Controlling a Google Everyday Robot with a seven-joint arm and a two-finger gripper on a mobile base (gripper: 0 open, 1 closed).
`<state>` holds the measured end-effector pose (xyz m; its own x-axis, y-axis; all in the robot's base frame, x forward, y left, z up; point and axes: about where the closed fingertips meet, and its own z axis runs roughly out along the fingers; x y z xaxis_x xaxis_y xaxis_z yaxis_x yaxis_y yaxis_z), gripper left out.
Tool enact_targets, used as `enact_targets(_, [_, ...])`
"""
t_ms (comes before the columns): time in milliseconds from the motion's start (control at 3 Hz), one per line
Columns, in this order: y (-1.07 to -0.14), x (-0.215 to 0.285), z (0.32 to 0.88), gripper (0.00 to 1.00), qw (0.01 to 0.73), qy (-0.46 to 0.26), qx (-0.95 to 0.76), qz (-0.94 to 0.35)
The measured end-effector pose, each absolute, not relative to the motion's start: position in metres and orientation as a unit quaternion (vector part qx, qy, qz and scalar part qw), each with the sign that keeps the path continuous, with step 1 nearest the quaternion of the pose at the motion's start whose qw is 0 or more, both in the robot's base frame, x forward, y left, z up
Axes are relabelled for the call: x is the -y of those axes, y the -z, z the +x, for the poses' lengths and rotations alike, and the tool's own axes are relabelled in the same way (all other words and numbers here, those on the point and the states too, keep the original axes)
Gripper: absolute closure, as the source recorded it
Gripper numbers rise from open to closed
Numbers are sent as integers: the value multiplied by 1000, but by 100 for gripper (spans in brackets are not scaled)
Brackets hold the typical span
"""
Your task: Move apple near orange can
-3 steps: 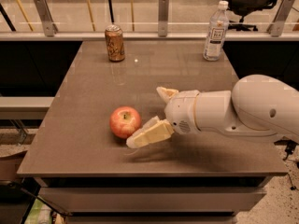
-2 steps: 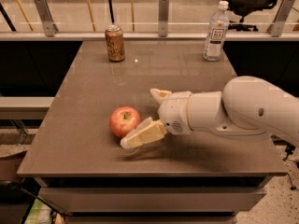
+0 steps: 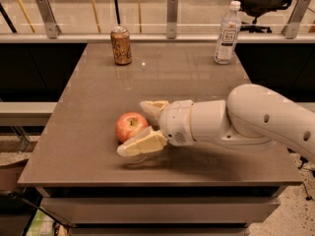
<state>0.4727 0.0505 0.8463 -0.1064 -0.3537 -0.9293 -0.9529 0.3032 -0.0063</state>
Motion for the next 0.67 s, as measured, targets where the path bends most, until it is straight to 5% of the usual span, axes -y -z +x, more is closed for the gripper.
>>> enact_targets(667, [-849,-55,470,64,454,-329,-664,-495])
